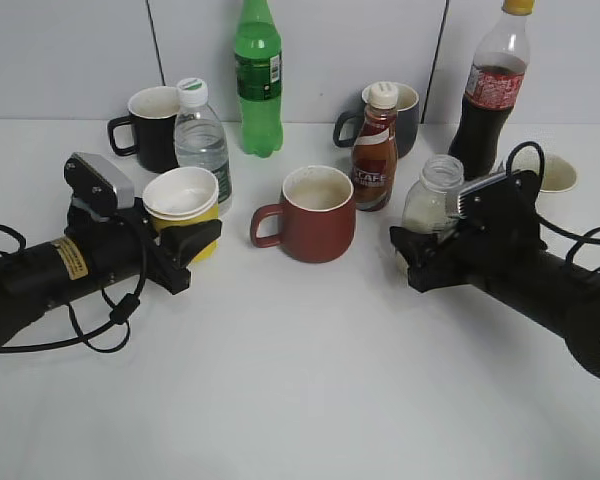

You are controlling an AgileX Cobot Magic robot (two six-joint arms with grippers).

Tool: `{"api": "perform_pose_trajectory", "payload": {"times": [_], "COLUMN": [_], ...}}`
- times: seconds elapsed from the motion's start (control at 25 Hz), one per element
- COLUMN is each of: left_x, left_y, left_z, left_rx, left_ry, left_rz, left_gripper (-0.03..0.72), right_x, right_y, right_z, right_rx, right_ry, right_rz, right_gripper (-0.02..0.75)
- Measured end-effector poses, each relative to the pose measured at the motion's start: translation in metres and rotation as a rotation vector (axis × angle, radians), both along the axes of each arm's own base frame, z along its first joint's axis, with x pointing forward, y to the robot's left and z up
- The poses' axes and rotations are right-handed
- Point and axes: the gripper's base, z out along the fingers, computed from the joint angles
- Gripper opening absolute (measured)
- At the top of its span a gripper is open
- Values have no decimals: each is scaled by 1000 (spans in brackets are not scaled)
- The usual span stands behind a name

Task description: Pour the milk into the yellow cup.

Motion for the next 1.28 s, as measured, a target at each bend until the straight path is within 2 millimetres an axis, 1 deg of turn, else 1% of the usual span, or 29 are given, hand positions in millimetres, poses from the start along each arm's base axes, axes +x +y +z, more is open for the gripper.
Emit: {"api": "perform_pose_trajectory", "payload": {"times": [0.16, 0.28, 0.4, 0.48, 0.52, 0.84, 0.96, 1.16, 1.24, 1.28], "left_x": [0, 0, 0, 0, 0, 0, 0, 0, 1, 1], "left_y": [0, 0, 0, 0, 0, 0, 0, 0, -1, -1], "left_z": [0, 0, 0, 0, 0, 0, 0, 2, 14, 15], "left_rx": [0, 0, 0, 0, 0, 0, 0, 0, 6, 7], "left_ry": [0, 0, 0, 0, 0, 0, 0, -6, -32, -37], "left_rz": [0, 0, 0, 0, 0, 0, 0, -3, -10, -12], "left_gripper": [368, 367, 367, 367, 367, 366, 366, 366, 366, 366], "right_x": [-1, -1, -1, -1, -1, -1, 0, 0, -1, -2], "right_y": [0, 0, 0, 0, 0, 0, 0, 3, 6, 9], "right_z": [-15, -16, -16, -15, -15, -14, -9, 19, 31, 37], "right_rx": [21, 23, 28, 24, 23, 8, -21, -61, -67, -70], "right_ry": [30, 29, 20, 16, 14, 3, 23, -5, -34, -46], "right_rz": [-6, -5, -5, -4, -4, 2, 3, 51, 83, 95], "right_gripper": [585, 582, 529, 459, 445, 445, 445, 443, 442, 441]}}
